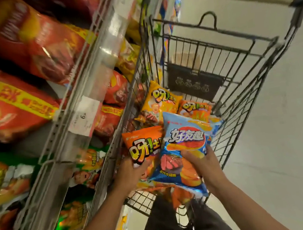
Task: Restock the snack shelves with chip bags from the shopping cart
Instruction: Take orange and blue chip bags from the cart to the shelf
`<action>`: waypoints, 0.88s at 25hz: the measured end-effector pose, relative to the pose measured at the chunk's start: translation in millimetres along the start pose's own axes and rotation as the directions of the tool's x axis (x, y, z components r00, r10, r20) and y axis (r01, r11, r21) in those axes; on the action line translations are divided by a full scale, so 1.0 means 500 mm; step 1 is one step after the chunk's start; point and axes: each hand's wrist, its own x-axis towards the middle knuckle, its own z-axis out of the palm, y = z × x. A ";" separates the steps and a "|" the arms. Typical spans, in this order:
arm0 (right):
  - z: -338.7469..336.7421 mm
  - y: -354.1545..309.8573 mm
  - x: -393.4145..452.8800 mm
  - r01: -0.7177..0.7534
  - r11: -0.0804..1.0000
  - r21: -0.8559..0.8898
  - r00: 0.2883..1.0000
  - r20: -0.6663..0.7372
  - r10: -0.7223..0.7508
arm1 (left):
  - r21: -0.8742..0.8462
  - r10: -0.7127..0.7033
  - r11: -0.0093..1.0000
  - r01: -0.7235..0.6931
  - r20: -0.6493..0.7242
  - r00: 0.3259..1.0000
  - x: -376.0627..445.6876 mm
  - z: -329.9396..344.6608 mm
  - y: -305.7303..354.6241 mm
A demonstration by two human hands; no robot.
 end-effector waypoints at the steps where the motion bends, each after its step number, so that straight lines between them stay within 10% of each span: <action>1: -0.012 -0.039 -0.012 0.038 0.999 -0.012 0.998 0.059 -0.037 | -0.045 -0.011 0.999 0.010 -0.018 1.000 -0.016 -0.005 0.025; 9: -0.100 -0.208 -0.104 0.291 0.935 -0.203 0.924 0.314 -0.220 | -0.422 0.002 0.901 -0.100 -0.226 0.974 -0.159 -0.042 0.135; 22: -0.022 -0.092 -0.332 0.430 0.812 -0.395 0.797 0.589 -0.134 | -0.629 -0.155 0.759 -0.168 -0.425 0.892 -0.569 -0.063 -0.018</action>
